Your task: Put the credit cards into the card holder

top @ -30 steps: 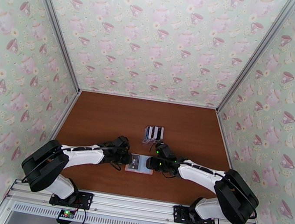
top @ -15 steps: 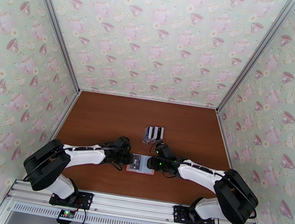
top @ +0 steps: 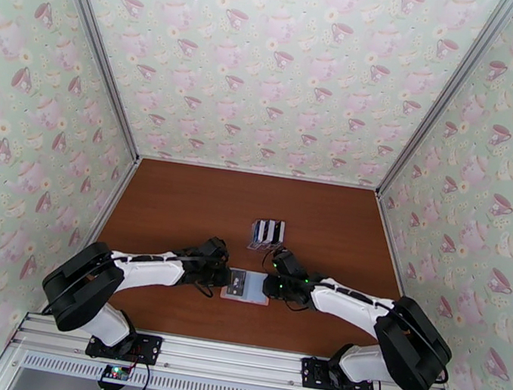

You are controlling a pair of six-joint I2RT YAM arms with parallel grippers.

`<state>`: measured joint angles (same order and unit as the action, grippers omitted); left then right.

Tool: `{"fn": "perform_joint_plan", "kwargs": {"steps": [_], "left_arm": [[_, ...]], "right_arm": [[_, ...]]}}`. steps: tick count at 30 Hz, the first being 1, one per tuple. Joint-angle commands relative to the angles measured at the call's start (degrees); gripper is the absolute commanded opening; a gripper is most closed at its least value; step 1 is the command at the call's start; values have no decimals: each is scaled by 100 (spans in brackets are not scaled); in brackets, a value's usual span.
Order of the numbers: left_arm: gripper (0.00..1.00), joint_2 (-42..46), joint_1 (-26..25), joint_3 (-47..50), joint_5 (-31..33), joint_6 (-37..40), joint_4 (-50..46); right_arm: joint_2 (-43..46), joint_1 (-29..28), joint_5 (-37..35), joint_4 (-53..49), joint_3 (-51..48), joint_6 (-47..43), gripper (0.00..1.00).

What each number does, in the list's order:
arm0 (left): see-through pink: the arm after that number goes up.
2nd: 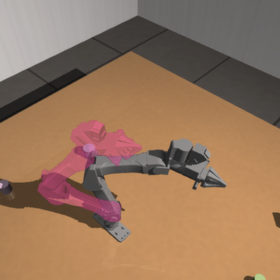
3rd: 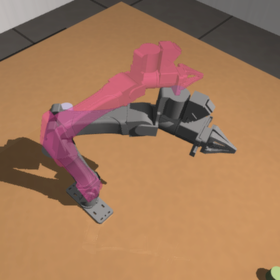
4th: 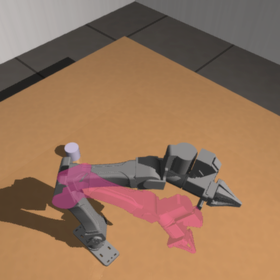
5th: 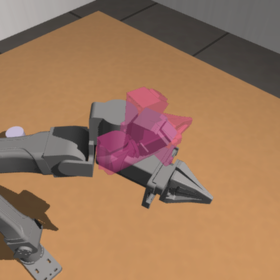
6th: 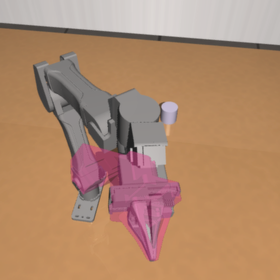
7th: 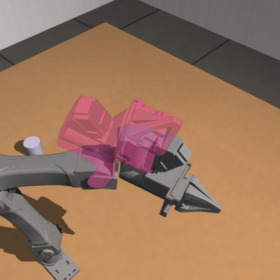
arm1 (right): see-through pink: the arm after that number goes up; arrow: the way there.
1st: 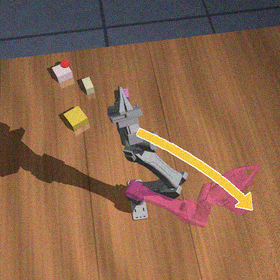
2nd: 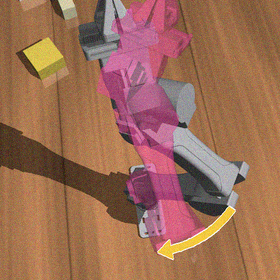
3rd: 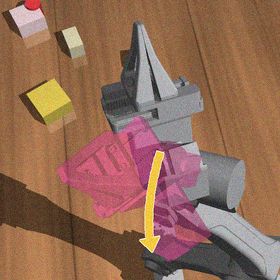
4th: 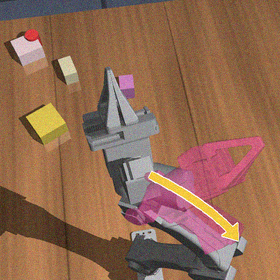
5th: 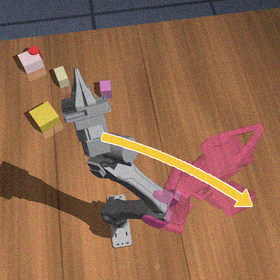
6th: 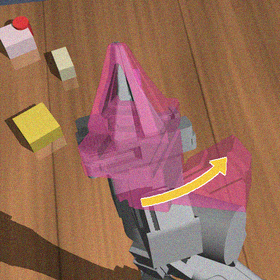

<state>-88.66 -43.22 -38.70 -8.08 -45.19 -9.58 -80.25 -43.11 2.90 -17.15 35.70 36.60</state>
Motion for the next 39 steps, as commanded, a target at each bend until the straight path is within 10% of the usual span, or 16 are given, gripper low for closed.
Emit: {"fn": "perform_joint_plan", "kwargs": {"steps": [1,39], "left_arm": [[20,-184,-91,-65,-194,-78,-184],[5,-133,-56,-9,-203,-39,-119]], "right_arm": [[266,-36,201,2,307,-48,21],[-676,-799,1225,1132,1171,724,19]]}}
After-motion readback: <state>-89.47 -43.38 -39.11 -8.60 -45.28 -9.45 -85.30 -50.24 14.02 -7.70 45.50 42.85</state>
